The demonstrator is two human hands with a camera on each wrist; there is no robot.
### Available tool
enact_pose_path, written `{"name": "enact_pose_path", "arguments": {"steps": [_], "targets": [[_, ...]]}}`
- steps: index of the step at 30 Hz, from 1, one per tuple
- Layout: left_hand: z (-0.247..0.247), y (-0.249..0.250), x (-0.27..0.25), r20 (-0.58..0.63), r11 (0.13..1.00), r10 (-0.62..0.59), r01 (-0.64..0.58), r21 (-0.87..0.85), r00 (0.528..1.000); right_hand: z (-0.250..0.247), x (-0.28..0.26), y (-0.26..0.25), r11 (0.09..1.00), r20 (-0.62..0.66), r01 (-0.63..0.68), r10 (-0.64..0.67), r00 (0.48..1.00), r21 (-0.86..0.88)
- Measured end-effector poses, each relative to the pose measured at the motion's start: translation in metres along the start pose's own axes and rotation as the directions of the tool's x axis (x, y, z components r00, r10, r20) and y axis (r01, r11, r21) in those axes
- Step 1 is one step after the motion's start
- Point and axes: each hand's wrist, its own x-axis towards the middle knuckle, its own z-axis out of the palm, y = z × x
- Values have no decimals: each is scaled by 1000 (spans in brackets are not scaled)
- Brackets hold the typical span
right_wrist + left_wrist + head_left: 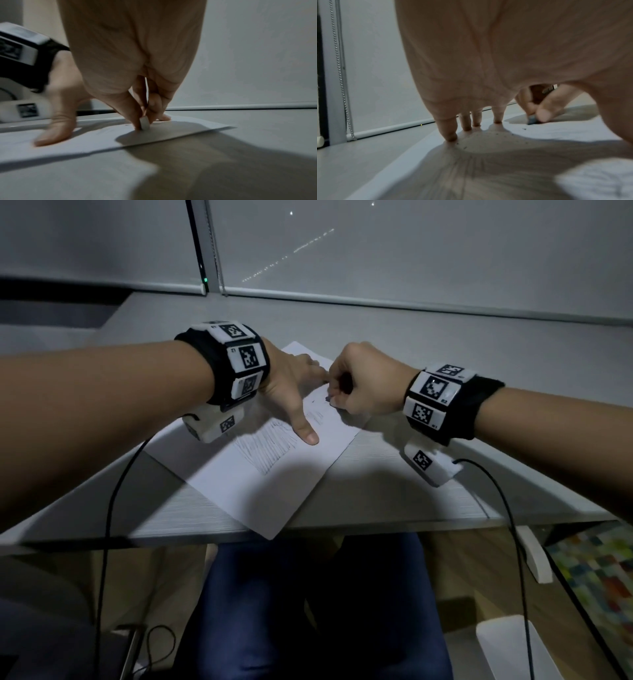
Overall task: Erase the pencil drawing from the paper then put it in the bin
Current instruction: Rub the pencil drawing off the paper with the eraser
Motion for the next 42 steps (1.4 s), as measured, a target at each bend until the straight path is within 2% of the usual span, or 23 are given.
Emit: {"name": "enact_pose_path", "arguments": {"steps": [3, 5, 9, 13, 18, 20, 25, 28, 32, 38, 42], "targets": [[1, -2, -1, -15, 999, 25, -26, -29, 1000, 2, -8, -16, 992, 88, 110, -115, 990, 62], [3, -4, 3, -7, 999, 21, -21, -29, 1000, 2, -9, -18, 988, 113, 123, -133, 985, 98], [4, -7, 10, 22, 999, 28, -27, -27, 999, -3, 2, -3, 998, 31, 41, -43, 999, 57], [5, -8, 11, 5, 998, 15, -15, -53, 1000, 1, -2, -8, 998, -16, 64, -65, 998, -9], [7, -10, 13, 8, 997, 28, -27, -67, 1000, 4, -16, -25, 976, 115, 208, -214, 970, 69], [8, -11, 15, 16, 998, 17, -16, -66, 1000, 0, -12, -17, 982, 111, 170, -178, 978, 83], [6, -11, 16, 29, 1000, 10, -9, -29, 1000, -7, 4, 4, 999, -4, 43, -43, 999, -18], [6, -10, 17, 19, 999, 25, -24, -49, 1000, -2, -4, -4, 998, 11, 64, -64, 998, -1], [6, -12, 16, 11, 997, 6, -5, -77, 1000, 3, -20, -22, 980, 110, 187, -193, 975, 60], [5, -12, 19, 5, 999, 26, -26, -29, 1000, -1, 6, 2, 999, -43, 35, -35, 998, 8], [9, -13, 18, 9, 997, 58, -57, -57, 998, 4, 0, -9, 997, -22, 72, -71, 997, 24]]}}
